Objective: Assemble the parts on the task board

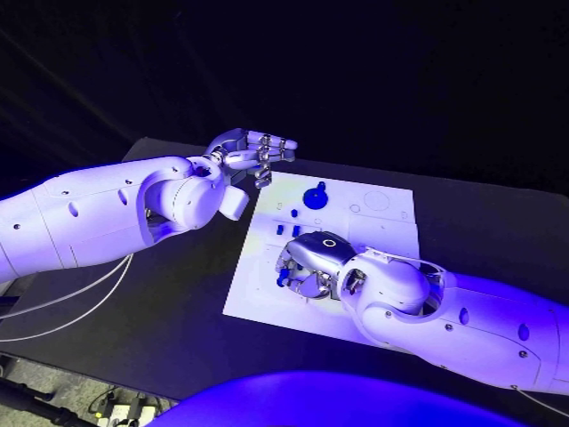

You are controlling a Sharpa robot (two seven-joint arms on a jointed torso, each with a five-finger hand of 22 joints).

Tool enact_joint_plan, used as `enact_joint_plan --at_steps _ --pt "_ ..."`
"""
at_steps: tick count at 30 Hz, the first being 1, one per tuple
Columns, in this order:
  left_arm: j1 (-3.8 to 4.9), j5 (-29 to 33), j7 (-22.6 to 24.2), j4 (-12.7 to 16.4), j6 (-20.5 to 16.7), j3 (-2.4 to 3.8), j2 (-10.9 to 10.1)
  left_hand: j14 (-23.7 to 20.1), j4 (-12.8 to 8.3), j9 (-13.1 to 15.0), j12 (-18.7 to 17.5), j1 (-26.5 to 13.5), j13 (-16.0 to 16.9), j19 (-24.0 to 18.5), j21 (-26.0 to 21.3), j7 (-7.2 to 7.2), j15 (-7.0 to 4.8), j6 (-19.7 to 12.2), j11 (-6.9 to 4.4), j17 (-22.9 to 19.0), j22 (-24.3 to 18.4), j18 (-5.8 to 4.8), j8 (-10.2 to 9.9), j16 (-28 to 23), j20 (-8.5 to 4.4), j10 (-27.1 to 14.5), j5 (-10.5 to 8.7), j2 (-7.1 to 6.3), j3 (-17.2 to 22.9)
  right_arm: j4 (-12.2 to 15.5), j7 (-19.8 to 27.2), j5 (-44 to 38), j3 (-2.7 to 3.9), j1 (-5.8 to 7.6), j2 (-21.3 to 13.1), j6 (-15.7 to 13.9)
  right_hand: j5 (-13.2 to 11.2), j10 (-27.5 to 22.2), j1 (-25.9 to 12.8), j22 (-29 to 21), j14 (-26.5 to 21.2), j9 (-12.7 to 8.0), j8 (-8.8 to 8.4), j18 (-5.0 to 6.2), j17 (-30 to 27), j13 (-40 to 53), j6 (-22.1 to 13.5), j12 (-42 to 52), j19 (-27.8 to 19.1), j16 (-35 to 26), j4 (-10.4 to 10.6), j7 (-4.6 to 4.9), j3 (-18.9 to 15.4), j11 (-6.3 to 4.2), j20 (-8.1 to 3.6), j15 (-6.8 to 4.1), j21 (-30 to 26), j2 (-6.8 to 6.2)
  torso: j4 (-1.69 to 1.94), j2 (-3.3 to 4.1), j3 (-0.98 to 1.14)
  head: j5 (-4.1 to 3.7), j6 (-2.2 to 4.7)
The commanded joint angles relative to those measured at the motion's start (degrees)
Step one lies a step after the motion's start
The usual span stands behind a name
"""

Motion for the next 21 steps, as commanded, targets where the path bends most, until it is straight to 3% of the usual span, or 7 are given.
enact_joint_plan --at_steps 1,13,21 --pt "0.07 -0.1 0.1 0.2 0.9 0.04 0.1 -0.3 -0.3 -0.1 0.4 0.4 0.1 0.1 -0.3 -0.14 0.27 0.0 -0.10 0.0 0.0 1.12 0.4 -0.1 0.10 -0.3 0.06 0.27 0.0 -0.3 -0.6 -0.7 -0.12 -0.14 0.3 0.9 -0.5 -0.4 -0.7 3.6 2.7 -0.6 -0.31 -0.18 0.0 0.1 -1.7 -0.2 -0.1 0.4 0.2 -0.16 -0.4 0.21 0.45 0.48 -0.5 -1.05 0.03 -0.02 0.00 -0.07 -0.03" --pt "0.07 -0.1 0.0 0.1 1.1 0.04 0.1 -0.3 -0.3 -0.1 0.4 0.4 0.1 0.0 -0.3 -0.15 0.28 0.0 -0.10 -0.1 -0.1 1.14 0.4 -0.1 0.10 -0.3 0.05 0.27 0.0 -0.1 -0.8 -0.7 -0.15 -0.19 -0.1 -2.0 -0.8 -1.0 -1.4 3.5 2.6 -1.5 -0.26 -0.02 0.0 0.2 -5.0 -0.3 -0.2 0.5 0.3 -0.83 -0.6 -0.01 0.53 0.32 -1.0 -2.04 -0.02 -0.06 0.03 -0.07 0.12" --pt "0.07 -0.1 -0.1 -0.2 1.1 0.03 0.2 -0.3 -0.3 -0.1 0.4 0.5 0.1 0.0 -0.4 -0.15 0.27 0.0 -0.11 -0.1 -0.1 1.14 0.4 -0.1 0.09 -0.4 0.06 0.29 0.0 1.7 0.1 0.1 -0.14 -0.19 -2.0 -6.6 -0.5 -1.1 -1.4 3.5 2.5 -1.9 -0.23 0.03 -0.4 0.4 -6.5 -0.1 -0.3 0.3 0.0 -1.22 -0.9 -0.09 0.48 0.25 -1.3 -2.93 -0.08 -0.09 0.07 -0.18 0.44"
